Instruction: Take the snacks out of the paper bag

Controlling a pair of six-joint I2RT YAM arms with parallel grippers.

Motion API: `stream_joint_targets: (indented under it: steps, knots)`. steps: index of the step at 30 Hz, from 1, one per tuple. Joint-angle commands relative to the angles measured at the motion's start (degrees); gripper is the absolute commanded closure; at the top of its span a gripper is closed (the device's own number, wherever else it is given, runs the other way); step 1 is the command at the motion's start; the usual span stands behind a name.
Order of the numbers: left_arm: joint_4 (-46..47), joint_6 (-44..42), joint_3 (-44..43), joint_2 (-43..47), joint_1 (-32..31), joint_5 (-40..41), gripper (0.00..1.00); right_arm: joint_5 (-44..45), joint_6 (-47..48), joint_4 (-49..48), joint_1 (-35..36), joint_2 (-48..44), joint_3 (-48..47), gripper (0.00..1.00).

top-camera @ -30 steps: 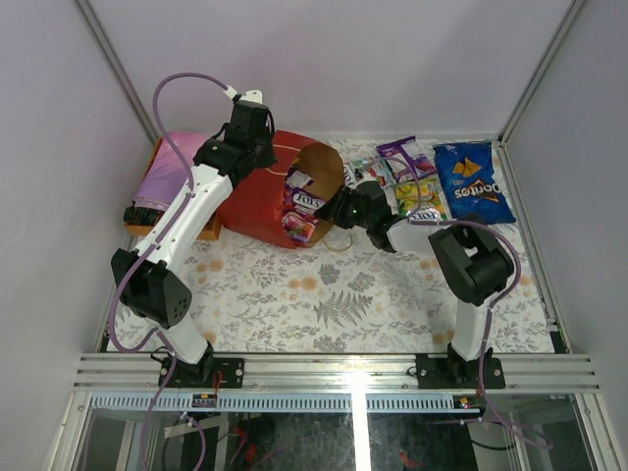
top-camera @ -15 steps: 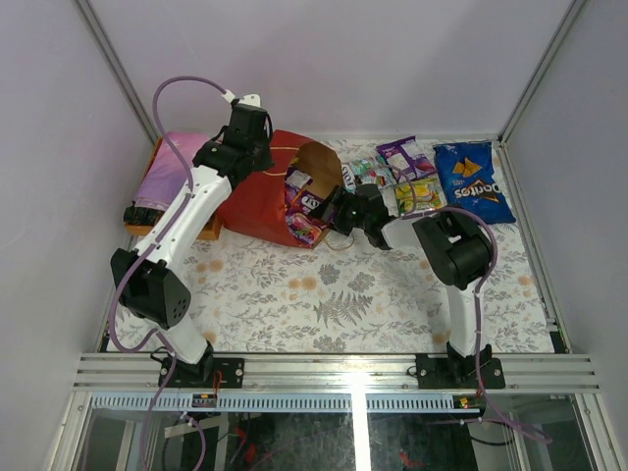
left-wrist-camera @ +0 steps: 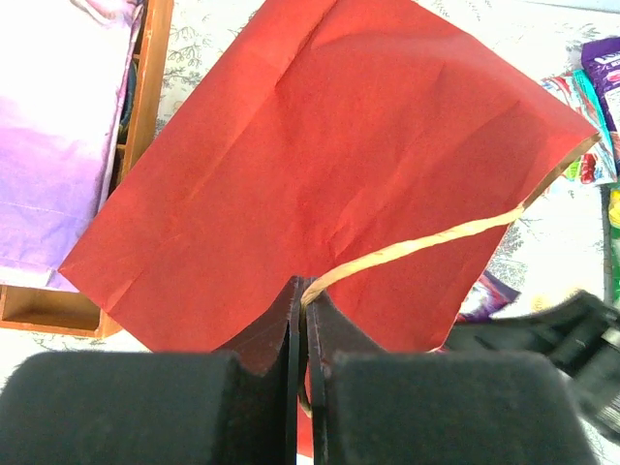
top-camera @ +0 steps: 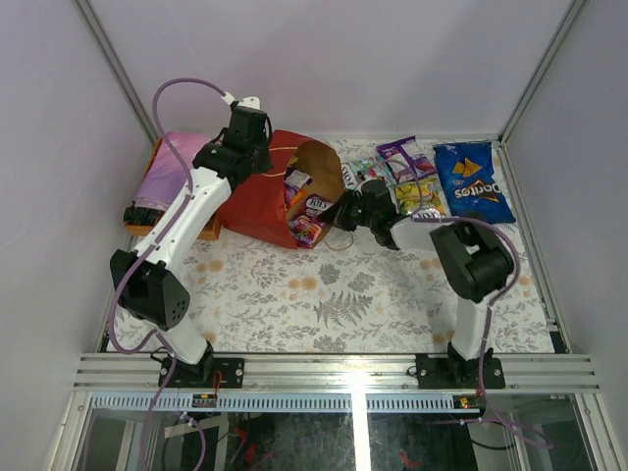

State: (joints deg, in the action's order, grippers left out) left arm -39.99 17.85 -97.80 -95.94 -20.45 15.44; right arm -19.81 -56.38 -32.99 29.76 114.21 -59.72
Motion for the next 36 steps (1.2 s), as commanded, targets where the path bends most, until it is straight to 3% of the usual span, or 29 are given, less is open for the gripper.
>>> stream_joint_targets:
  steps: [1, 4, 7, 10, 13, 19, 24, 25, 29, 31, 33, 36]
  knots:
    - [1.11, -1.06, 1.41, 2.7, 0.76, 1.49, 1.0, -9.55, 4.23, 3.05, -2.82, -11.48, 1.3, 1.0]
    - [1.31, -1.23, 2.14, 3.29, 0.76, 1.39, 1.0, -24.67, 3.51, 4.59, -7.85, -14.24, 3.09, 1.0]
    - [1.32, -1.43, 2.3, 3.61, 0.76, 0.94, 1.0, -29.92, 11.44, 15.08, -12.2, -21.23, 6.41, 1.0]
    - [1.32, -1.42, 2.43, 3.82, 0.76, 0.21, 1.0, -23.9, 27.53, 38.45, -13.29, -28.83, 3.88, 1.0]
    - [1.33, -1.26, 2.44, 3.76, 0.76, -1.1, 1.0, -19.94, 37.77, 53.26, -14.56, -30.53, -0.04, 0.93]
    - [1.45, -1.77, 2.61, 3.24, 0.77, -4.65, 1.0, -11.44, 43.97, 61.44, -17.56, -21.05, -7.84, 0.98]
    - [2.01, -2.21, 4.34, 3.75, 0.76, -4.85, 1.0, 5.66, 47.7, 68.02, -17.52, -9.09, -18.48, 0.98]
    - [2.4, -2.13, 4.89, 3.89, 0.76, -5.04, 1.0, 7.63, 48.35, 68.72, -17.48, -7.16, -20.39, 0.91]
    - [2.3, -2.29, 5.23, 4.07, 0.76, -4.36, 1.0, 12.55, 48.61, 69.58, -17.51, -4.74, -25.23, 0.4]
    - [2.35, -2.29, 5.64, 4.43, 0.76, -3.4, 1.0, 16.31, 47.82, 68.76, -17.54, -6.74, -25.16, 0.2]
    - [2.55, -2.37, 6.1, 4.49, 0.76, -2.81, 1.0, 20.18, 46.74, 67.64, -17.13, -9.49, -24.49, 0.06]
    - [2.56, -2.38, 6.23, 3.79, 0.76, -3.29, 1.0, 26.84, 46.6, 66.87, -12.36, -12.77, -23.74, 0.04]
